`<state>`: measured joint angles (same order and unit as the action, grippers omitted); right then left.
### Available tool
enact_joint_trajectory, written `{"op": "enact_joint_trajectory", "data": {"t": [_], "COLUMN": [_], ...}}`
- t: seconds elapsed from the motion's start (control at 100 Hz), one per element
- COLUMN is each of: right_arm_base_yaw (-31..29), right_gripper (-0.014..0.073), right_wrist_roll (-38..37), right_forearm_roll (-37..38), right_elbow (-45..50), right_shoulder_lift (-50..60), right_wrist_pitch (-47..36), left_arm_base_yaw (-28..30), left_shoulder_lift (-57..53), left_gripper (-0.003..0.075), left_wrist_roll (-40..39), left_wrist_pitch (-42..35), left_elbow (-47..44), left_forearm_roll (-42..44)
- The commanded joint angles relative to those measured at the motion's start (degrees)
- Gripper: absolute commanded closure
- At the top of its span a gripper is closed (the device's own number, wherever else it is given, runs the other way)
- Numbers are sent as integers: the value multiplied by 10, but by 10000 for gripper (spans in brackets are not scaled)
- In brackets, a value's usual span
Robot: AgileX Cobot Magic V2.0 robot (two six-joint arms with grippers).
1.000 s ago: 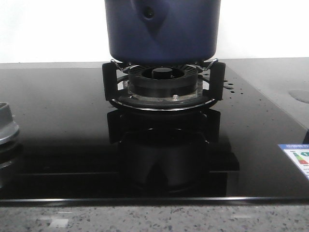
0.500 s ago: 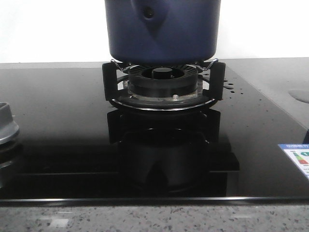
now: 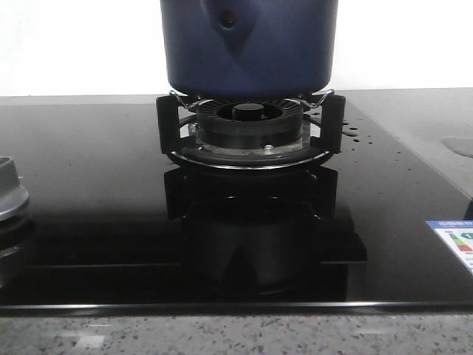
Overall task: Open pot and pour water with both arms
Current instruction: 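Move the right gripper to the light blue ribbed cup, then close the right gripper on the blue cup and lift it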
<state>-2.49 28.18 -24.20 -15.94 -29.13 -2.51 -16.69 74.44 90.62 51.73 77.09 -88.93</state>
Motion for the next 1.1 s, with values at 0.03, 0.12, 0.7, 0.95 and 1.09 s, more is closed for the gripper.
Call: {"op": "enact_joint_trajectory", "data": {"t": [0.03, 0.12, 0.7, 0.95, 1.09], "right_arm_base_yaw": [0, 0, 0, 17, 26], "right_gripper": [60, 57, 57, -57, -64], "right_wrist_roll": [2, 2, -12, -23, -23], "right_forearm_roll": [-6, -21, -25, -25, -25], "right_elbow": [-14, -14, -19, -20, -20], "right_shoulder_lift": [-29, -54, -146, -159, -160], "right_wrist_pitch": [-63, -80, -150, -140, -166], "left_arm_base_yaw": [1, 1, 1, 1, 1], "left_shoulder_lift": [-14, -14, -14, -14, -14], "left_gripper": [404, 404, 405, 405, 405], "left_wrist_roll": [-7, -7, -7, -7, -7], "left_wrist_pitch": [1, 1, 1, 1, 1], "left_elbow": [19, 19, 19, 19, 19], "left_forearm_roll": [-50, -50, -50, -50, -50]}}
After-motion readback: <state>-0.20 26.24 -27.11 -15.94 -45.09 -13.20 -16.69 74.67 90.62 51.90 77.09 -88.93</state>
